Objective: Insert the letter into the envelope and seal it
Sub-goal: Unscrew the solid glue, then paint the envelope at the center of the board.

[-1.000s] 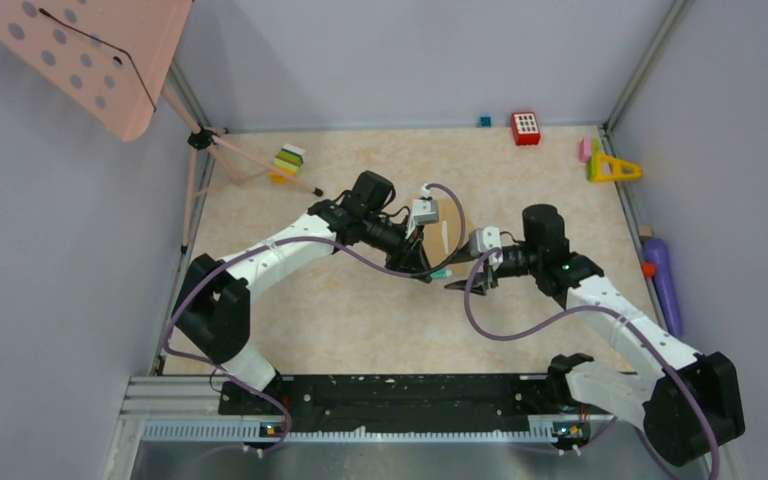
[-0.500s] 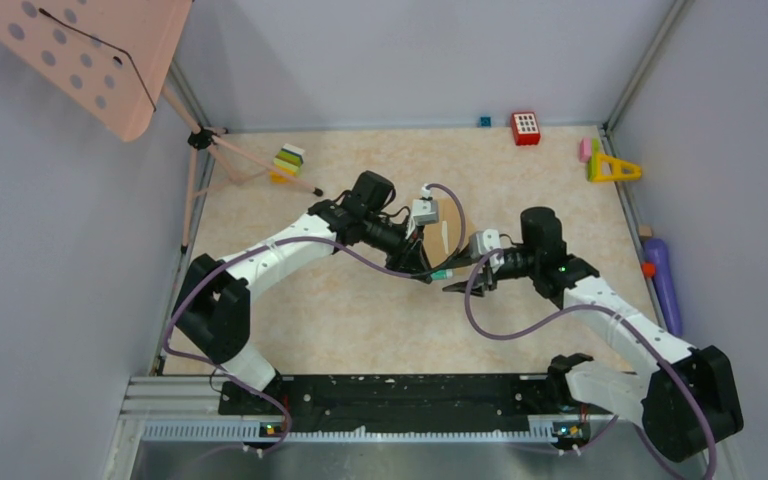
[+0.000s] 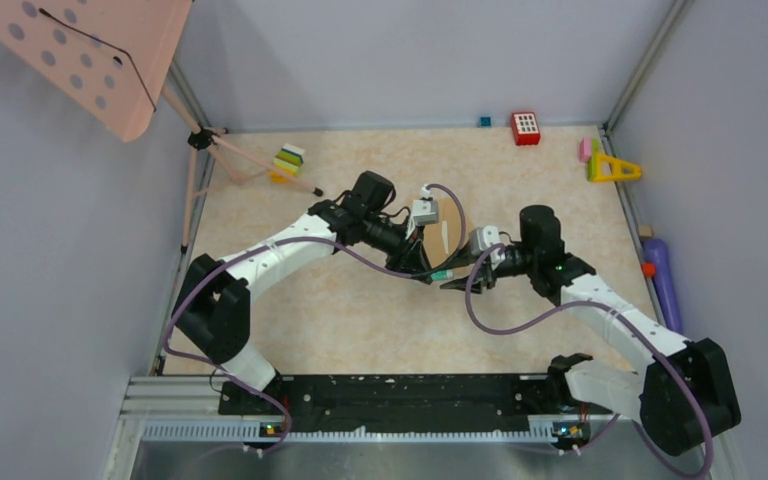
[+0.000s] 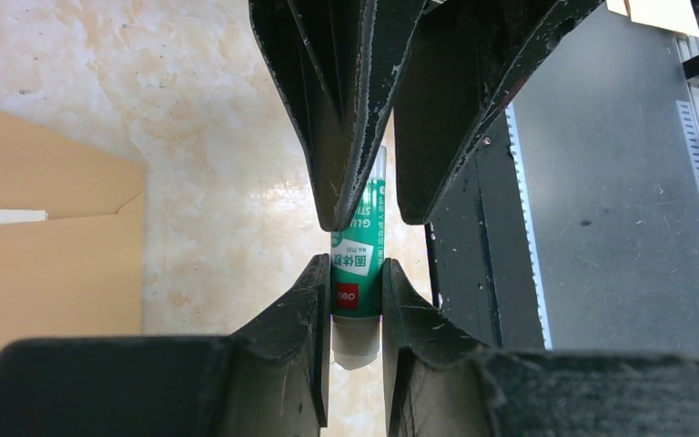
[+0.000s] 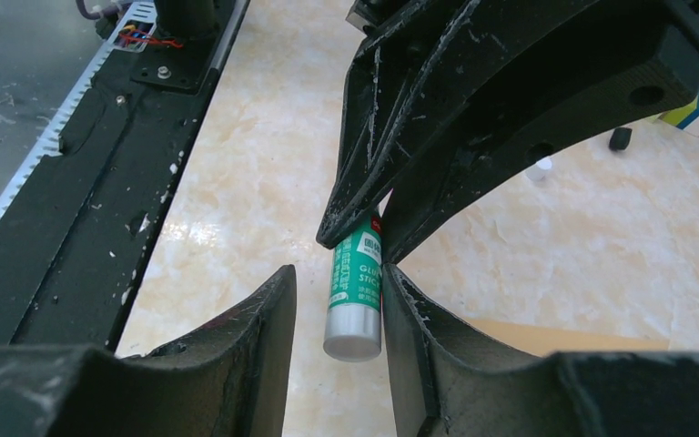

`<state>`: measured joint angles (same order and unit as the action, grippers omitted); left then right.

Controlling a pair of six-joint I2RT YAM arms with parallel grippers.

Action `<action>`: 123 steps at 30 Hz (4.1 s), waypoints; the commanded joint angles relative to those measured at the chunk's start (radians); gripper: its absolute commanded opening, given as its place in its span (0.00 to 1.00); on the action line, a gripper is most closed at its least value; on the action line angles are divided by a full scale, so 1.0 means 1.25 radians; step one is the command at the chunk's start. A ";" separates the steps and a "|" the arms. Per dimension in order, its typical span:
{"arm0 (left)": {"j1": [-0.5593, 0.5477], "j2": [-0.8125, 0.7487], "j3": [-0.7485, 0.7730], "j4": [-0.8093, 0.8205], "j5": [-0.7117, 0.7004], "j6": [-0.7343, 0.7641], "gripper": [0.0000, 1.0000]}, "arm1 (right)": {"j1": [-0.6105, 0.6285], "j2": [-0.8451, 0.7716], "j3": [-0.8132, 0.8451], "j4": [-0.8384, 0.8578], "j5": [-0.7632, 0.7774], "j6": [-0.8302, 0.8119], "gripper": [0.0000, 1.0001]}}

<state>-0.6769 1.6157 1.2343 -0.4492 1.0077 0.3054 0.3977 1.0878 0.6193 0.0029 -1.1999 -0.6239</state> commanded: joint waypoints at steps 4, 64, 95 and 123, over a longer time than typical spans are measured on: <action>0.004 -0.030 0.017 0.018 0.036 0.007 0.00 | 0.015 0.025 -0.005 0.063 -0.038 0.032 0.37; 0.174 0.210 0.029 0.368 -0.289 -0.496 0.36 | -0.006 0.369 0.396 -0.211 0.675 0.383 0.00; 0.163 0.470 0.238 0.264 -0.274 -0.625 0.00 | 0.003 0.556 0.509 -0.291 0.721 0.449 0.00; 0.133 0.536 0.296 0.128 -0.394 -0.564 0.00 | 0.011 0.594 0.531 -0.256 0.768 0.478 0.00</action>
<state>-0.4992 2.2463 1.5913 -0.2436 0.5892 -0.4419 0.3958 1.8156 1.2392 -0.3679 -0.2634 -0.0441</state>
